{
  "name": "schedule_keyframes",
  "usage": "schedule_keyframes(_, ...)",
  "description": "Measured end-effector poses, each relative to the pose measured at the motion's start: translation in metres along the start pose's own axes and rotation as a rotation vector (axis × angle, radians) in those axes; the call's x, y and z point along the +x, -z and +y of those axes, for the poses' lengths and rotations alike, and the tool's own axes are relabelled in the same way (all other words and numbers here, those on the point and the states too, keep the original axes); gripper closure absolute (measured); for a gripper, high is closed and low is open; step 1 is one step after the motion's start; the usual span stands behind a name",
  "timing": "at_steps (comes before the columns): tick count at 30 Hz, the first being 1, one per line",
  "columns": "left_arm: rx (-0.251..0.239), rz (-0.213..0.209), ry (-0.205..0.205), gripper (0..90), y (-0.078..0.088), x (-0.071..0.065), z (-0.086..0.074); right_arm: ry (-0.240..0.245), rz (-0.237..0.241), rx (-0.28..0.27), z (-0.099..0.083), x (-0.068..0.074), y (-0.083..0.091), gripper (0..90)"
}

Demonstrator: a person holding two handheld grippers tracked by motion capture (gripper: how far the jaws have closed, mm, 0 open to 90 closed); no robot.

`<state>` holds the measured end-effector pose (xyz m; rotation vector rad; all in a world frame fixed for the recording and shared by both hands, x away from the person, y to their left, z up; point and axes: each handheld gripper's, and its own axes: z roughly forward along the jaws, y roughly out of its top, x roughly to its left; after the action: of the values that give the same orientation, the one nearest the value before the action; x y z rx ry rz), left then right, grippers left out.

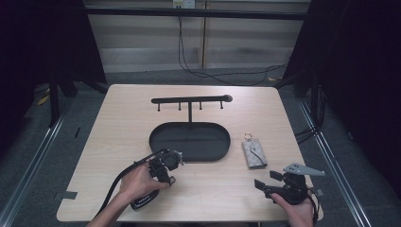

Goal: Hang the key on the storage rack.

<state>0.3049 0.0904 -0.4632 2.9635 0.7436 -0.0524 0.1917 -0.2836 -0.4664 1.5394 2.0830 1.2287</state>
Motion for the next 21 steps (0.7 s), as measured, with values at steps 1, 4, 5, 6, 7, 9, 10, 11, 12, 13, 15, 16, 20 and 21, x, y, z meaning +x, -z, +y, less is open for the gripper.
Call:
schedule_keyframes(1, 0.003, 0.0, 0.006, 69.4, 0.0, 0.0, 0.001, 0.001, 0.0, 0.0, 0.0, 0.0, 0.0, 21.7)
schedule_keyframes(4, 0.021, 0.013, -0.001, 70.3, 0.0, -0.002, 0.003, 0.001, 0.0, 0.0, 0.0, 0.0, 0.0, 21.8)
schedule_keyframes(5, 0.027, 0.011, -0.01, 70.5, 0.0, -0.001, 0.003, 0.002, 0.0, -0.001, 0.0, 0.0, 0.0, 21.8)
schedule_keyframes(6, 0.03, 0.008, -0.011, 70.6, 0.0, -0.001, 0.004, 0.002, 0.0, -0.001, 0.0, 0.0, 0.0, 21.8)
schedule_keyframes(7, 0.031, 0.005, -0.01, 70.6, 0.0, 0.0, 0.004, 0.001, -0.001, 0.001, 0.0, 0.0, 0.0, 21.8)
schedule_keyframes(9, 0.031, -0.02, 0.005, 70.7, 0.0, 0.003, 0.004, 0.002, -0.001, 0.002, 0.0, 0.0, -0.001, 21.8)
schedule_keyframes(10, 0.031, -0.02, 0.005, 70.6, 0.0, 0.003, 0.004, 0.002, -0.001, 0.002, 0.0, 0.0, -0.001, 21.8)
schedule_keyframes(11, 0.023, -0.03, 0.01, 70.6, 0.0, 0.005, 0.003, 0.002, 0.0, 0.002, 0.0, 0.0, -0.001, 21.8)
schedule_keyframes(12, 0.024, -0.04, 0.017, 70.7, 0.001, 0.008, 0.002, 0.004, -0.001, 0.002, 0.0, 0.0, -0.001, 21.8)
schedule_keyframes(13, 0.024, -0.04, 0.017, 70.7, 0.001, 0.008, 0.002, 0.004, -0.001, 0.002, 0.0, 0.0, -0.001, 21.8)
schedule_keyframes(15, 0.017, -0.053, 0.029, 70.7, 0.001, 0.01, 0.0, 0.003, -0.003, 0.002, 0.0, 0.0, -0.001, 21.8)
schedule_keyframes(16, 0.017, -0.069, 0.031, 70.7, 0.002, 0.014, -0.003, 0.002, -0.002, 0.002, 0.0, -0.001, -0.001, 21.8)
schedule_keyframes(20, -0.005, -0.076, 0.051, 70.7, 0.008, 0.019, -0.007, 0.0, -0.003, 0.003, 0.0, -0.001, -0.002, 21.8)
schedule_keyframes(21, -0.01, -0.079, 0.058, 70.7, 0.01, 0.021, -0.008, -0.001, -0.003, 0.003, 0.0, -0.001, -0.002, 21.8)
